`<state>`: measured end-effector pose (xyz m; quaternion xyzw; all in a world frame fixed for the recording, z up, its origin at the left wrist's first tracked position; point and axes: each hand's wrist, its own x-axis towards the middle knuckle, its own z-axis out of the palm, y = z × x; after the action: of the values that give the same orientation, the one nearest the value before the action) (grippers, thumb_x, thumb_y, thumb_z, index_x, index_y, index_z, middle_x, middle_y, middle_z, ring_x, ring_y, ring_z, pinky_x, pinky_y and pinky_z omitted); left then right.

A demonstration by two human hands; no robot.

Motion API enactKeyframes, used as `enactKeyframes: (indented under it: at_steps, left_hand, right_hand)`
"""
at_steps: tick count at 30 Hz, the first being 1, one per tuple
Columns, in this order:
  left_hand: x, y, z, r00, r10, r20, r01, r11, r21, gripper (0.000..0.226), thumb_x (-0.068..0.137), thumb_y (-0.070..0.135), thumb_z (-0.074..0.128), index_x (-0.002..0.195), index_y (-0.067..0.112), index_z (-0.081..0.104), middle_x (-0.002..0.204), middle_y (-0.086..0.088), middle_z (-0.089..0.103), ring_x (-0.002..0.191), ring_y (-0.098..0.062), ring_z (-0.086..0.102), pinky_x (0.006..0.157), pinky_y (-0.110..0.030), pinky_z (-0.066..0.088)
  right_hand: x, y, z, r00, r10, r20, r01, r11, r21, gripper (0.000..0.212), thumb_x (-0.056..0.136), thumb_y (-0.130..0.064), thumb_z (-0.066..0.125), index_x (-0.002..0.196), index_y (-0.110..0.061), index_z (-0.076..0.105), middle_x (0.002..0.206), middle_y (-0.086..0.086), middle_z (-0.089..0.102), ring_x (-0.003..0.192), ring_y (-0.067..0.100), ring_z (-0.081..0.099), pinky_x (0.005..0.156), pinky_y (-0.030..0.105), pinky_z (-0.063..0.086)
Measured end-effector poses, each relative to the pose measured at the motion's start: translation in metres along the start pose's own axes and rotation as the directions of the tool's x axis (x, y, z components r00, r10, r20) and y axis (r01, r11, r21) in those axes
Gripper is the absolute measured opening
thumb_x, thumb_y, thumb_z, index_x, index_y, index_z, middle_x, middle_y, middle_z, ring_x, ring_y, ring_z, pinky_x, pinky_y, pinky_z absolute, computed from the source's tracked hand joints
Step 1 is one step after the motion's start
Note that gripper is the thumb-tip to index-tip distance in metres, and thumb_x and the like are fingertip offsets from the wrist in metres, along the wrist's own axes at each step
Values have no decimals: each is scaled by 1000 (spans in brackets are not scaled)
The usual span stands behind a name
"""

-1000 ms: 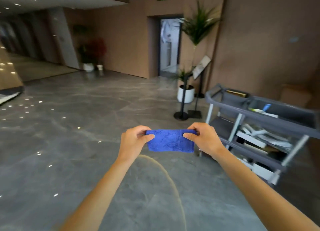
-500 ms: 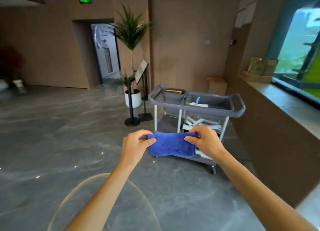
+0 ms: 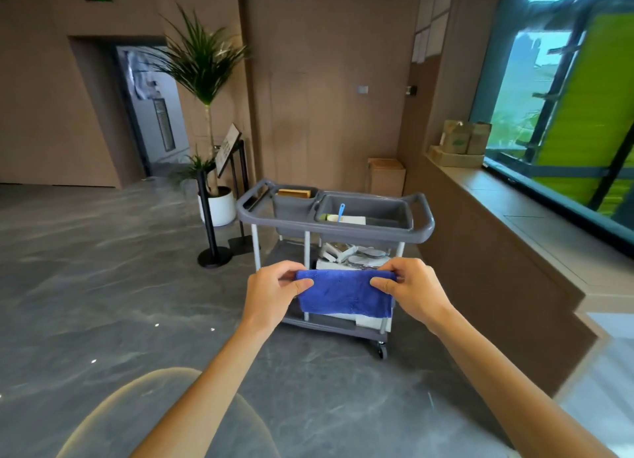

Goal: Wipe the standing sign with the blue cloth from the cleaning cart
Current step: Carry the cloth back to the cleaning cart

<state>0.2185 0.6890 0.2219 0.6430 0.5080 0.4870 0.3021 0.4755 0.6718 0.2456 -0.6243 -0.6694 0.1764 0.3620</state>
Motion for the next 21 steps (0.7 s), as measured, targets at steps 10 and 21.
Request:
enactKeyframes:
  at_steps: [10,21]
  left_hand:
    - [66,-13,55,997,-23,78,24,1000,-19,18,81,5,77,87,22,78,81,8,78,79,-10,74,80,-43,62]
    - [187,-56,80,986,52,159,-49,999,-24,18,83,7,76,87,24,78,81,9,78,80,-8,73,75,-25,60]
  right_hand:
    - [55,52,-10,996,83,-22,-82,996,30,11,89,-23,76,80,-24,71,75,-7,72,71,9,68,50,10,46]
    - [156,81,16,986,137,-98,-137,991,9,4,90,-22,75,87,-19,74,78,-7,72,72,8,68,54,14,49]
